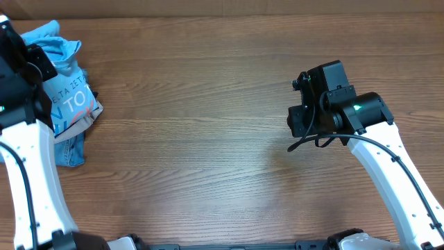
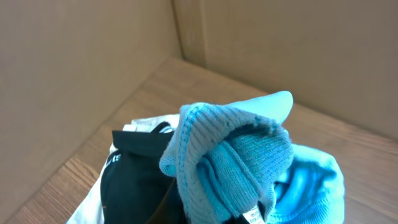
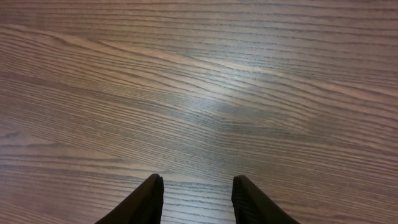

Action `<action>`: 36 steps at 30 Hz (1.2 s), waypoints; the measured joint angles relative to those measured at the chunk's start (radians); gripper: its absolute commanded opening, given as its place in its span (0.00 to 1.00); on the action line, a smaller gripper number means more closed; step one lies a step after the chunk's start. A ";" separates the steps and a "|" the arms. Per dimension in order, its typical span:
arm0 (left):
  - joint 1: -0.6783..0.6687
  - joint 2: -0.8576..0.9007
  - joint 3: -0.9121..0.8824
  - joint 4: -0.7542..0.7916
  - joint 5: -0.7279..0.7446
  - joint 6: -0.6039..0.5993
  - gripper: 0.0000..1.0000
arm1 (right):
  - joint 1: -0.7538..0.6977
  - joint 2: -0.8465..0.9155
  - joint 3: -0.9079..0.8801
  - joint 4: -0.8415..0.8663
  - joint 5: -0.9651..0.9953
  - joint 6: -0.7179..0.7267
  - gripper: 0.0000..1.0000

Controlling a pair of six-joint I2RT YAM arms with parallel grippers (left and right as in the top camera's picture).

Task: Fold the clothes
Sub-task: 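Lift the folded shirt with the left gripper and place it on the left pile, then release the shirt and lift the left gripper away from the pile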

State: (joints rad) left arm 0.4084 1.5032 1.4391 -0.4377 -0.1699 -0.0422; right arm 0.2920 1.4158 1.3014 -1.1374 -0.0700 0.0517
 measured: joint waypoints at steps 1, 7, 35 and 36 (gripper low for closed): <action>0.011 0.022 0.000 0.010 0.000 0.000 0.04 | 0.000 0.000 0.000 -0.001 0.000 0.001 0.40; 0.077 0.126 0.000 0.080 0.000 -0.003 0.06 | 0.000 0.000 0.000 0.000 -0.001 0.000 0.40; 0.265 0.303 0.032 0.080 -0.013 -0.008 1.00 | 0.000 0.000 0.000 -0.007 -0.005 0.000 0.41; 0.270 0.304 0.049 0.055 -0.016 -0.008 1.00 | 0.000 0.000 0.000 -0.007 -0.005 0.000 0.41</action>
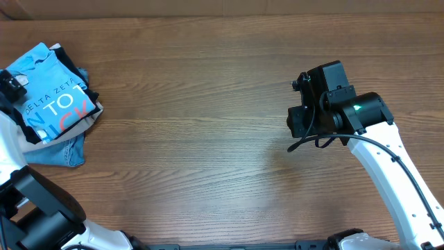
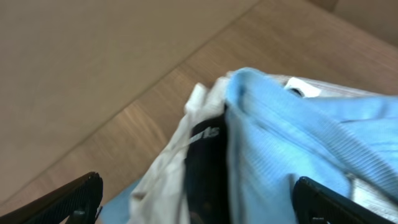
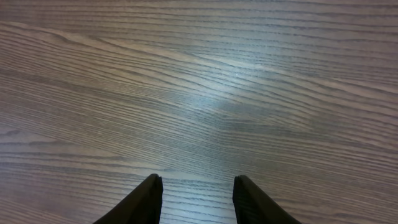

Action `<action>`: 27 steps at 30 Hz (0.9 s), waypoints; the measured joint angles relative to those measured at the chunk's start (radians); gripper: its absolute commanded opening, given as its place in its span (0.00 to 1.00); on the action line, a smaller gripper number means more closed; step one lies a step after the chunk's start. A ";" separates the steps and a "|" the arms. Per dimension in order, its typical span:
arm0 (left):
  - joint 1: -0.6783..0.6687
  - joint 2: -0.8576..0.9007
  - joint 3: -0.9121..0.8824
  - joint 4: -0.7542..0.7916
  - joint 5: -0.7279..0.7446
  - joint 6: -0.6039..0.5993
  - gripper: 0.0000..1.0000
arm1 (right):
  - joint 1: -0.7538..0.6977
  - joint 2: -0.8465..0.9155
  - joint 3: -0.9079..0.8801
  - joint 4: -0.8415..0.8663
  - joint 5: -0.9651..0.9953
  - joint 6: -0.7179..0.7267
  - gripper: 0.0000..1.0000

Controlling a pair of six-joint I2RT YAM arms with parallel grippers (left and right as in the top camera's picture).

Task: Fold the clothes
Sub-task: 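Release the shirt and lift the left gripper away from the pile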

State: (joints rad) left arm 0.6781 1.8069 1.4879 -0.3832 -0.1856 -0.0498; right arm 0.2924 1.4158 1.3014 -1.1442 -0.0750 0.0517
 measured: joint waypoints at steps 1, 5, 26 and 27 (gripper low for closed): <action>0.003 0.001 0.019 -0.021 0.000 -0.001 1.00 | 0.000 0.000 0.000 -0.001 0.000 0.000 0.41; -0.013 0.002 0.110 -0.074 0.028 -0.008 1.00 | 0.000 0.000 0.000 0.000 -0.001 0.004 0.84; -0.648 -0.070 0.247 -0.373 0.221 -0.025 1.00 | 0.000 0.000 0.000 0.407 0.027 0.000 1.00; -0.681 -0.070 0.247 -0.402 0.226 -0.025 1.00 | 0.000 0.000 0.000 0.421 0.035 0.000 1.00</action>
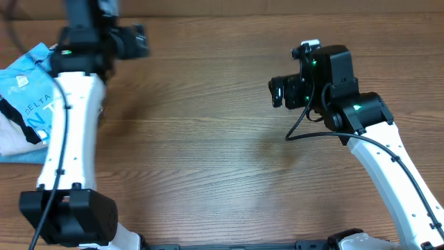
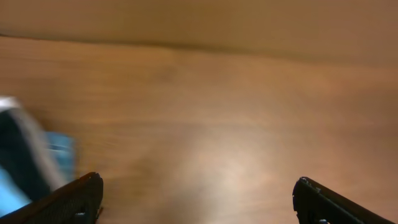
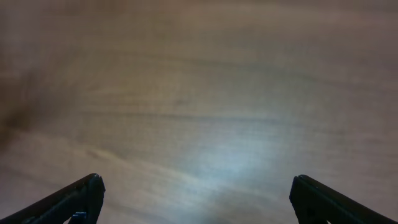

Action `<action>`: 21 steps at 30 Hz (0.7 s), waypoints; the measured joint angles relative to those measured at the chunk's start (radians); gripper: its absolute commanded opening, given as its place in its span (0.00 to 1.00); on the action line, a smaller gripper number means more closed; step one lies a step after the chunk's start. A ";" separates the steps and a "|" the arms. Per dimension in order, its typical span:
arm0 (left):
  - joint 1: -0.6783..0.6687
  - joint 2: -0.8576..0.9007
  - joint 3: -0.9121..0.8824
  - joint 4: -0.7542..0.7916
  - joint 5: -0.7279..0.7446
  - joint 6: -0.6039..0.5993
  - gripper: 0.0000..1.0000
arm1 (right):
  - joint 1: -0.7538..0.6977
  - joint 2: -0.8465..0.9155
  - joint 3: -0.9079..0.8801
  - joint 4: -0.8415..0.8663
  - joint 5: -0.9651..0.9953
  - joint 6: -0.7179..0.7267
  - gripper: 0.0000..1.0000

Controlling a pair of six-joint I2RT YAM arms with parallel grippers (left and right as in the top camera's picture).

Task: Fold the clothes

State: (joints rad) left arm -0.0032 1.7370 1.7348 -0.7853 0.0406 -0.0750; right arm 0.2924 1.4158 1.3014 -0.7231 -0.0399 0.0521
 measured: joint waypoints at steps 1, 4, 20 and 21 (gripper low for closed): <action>-0.025 0.000 0.000 -0.023 0.002 0.000 1.00 | 0.000 0.000 0.000 0.007 0.016 0.000 1.00; -0.090 0.000 0.000 -0.121 0.017 0.000 1.00 | 0.000 0.000 0.000 -0.004 0.058 0.000 1.00; -0.148 0.000 0.000 -0.682 0.031 -0.137 1.00 | -0.010 -0.006 0.000 -0.258 0.102 0.225 1.00; -0.148 0.000 0.000 -0.696 0.031 -0.142 1.00 | -0.010 -0.008 0.000 -0.273 0.102 0.238 1.00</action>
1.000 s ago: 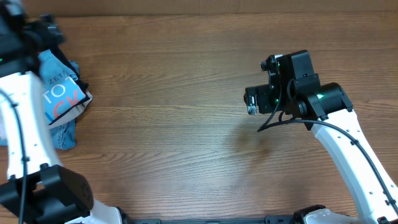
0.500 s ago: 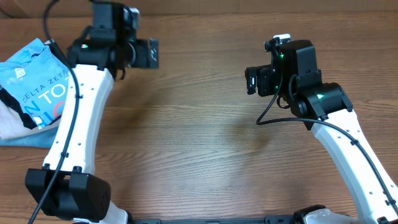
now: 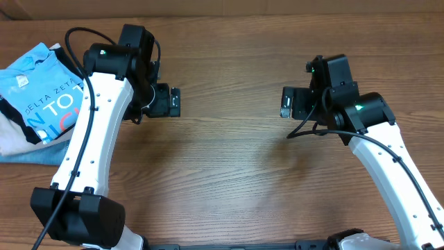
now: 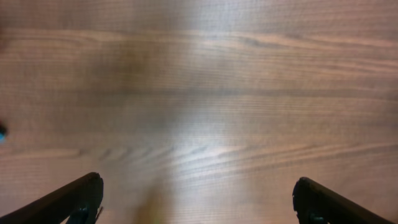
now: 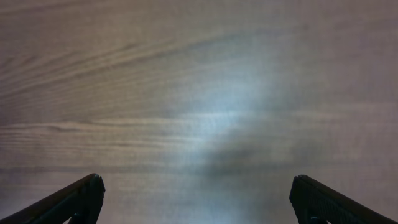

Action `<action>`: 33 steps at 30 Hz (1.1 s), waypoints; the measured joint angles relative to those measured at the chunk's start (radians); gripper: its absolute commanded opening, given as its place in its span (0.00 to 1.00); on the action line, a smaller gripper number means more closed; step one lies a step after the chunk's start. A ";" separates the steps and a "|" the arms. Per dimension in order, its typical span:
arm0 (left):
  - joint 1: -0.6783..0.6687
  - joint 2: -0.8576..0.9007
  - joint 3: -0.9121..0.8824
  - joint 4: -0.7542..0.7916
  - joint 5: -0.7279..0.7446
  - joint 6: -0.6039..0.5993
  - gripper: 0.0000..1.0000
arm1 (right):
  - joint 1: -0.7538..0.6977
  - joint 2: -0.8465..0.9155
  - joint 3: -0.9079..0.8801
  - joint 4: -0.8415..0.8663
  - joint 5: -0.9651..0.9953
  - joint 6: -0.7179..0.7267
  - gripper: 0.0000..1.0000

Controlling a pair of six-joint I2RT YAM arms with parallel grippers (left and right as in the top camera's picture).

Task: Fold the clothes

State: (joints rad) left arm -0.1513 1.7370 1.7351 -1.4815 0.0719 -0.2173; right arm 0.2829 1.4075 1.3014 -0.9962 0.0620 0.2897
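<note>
A stack of clothes (image 3: 38, 97) lies at the table's far left, topped by a light blue T-shirt with white lettering; pale and denim-blue garments show under it. My left gripper (image 3: 166, 102) hovers over bare wood to the right of the stack, open wide and holding nothing. In the left wrist view only its fingertips (image 4: 81, 194) show at the bottom corners. Across from it my right gripper (image 3: 288, 103) faces left, also wide open and holding nothing. In the right wrist view its fingertips (image 5: 81, 194) frame bare wood. The stack shows in neither wrist view.
The wooden table (image 3: 229, 173) stretches between the two grippers. A cardboard wall (image 3: 208, 5) runs along the back edge. Each arm's white links reach in from the front edge.
My left gripper has moved from the back left, beside the stack, forward and right to the table's left-middle. My right gripper has shifted slightly right and forward. Both remain wide open.
First my left gripper was over the stack with light blue cloth bunched at its jaws, and my right gripper hung narrowly open at the right. Then the blue shirt lay flat on the stack with the left jaws open. Later both grippers were wide open, the left away from the stack.
</note>
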 measured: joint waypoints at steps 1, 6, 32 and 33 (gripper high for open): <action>0.000 0.000 0.000 -0.012 0.000 -0.006 1.00 | 0.000 -0.006 0.000 -0.021 0.001 0.016 1.00; 0.000 -0.023 -0.026 -0.007 0.010 -0.012 1.00 | 0.000 -0.080 -0.003 -0.097 0.004 0.062 1.00; -0.013 -1.134 -0.799 0.590 -0.052 0.112 1.00 | 0.000 -0.724 -0.484 0.140 0.111 0.102 1.00; -0.013 -1.134 -0.801 0.577 -0.056 0.113 1.00 | 0.000 -0.721 -0.484 0.134 0.111 0.103 1.00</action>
State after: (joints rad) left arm -0.1642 0.6033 0.9340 -0.9047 0.0158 -0.1040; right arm 0.2829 0.6865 0.8169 -0.8619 0.1730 0.3923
